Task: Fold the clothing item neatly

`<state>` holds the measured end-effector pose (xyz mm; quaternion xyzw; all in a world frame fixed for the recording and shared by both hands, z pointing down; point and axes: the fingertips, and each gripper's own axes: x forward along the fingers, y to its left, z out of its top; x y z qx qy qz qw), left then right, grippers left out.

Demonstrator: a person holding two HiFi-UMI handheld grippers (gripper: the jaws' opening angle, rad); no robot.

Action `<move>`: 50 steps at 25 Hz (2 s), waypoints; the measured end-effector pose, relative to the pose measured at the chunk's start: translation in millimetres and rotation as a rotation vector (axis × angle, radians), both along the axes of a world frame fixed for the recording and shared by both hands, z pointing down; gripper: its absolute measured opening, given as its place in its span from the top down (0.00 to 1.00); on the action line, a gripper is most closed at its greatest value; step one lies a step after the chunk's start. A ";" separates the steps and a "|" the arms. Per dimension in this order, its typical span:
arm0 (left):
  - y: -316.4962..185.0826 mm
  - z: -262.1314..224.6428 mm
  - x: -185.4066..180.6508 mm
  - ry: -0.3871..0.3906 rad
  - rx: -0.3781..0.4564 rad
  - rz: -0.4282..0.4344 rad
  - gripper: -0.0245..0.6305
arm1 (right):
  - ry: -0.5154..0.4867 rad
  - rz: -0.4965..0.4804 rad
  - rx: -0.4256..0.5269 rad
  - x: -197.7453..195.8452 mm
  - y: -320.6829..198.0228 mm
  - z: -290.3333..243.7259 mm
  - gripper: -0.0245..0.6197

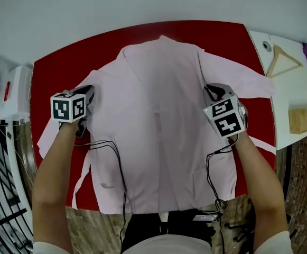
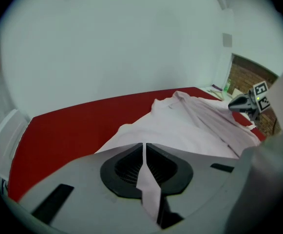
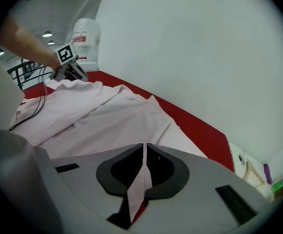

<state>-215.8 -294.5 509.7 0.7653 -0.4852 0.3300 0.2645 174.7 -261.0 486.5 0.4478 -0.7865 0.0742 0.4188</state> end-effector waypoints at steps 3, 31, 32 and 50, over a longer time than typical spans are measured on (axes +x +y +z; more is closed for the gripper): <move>3.4 10.8 -32.1 -0.036 -0.011 -0.040 0.93 | -0.005 0.020 -0.019 -1.2 -31.0 5.7 0.91; 11.8 47.4 -100.8 -0.008 -0.112 -0.107 0.93 | 0.025 0.215 -0.130 70.2 -87.6 52.2 0.93; 11.7 47.1 -101.0 -0.011 -0.107 -0.112 0.93 | 0.015 0.224 -0.131 70.7 -87.7 51.7 0.93; -61.0 31.1 -28.8 -0.098 0.033 0.039 0.93 | -0.034 0.176 -0.034 22.4 -144.4 42.9 0.93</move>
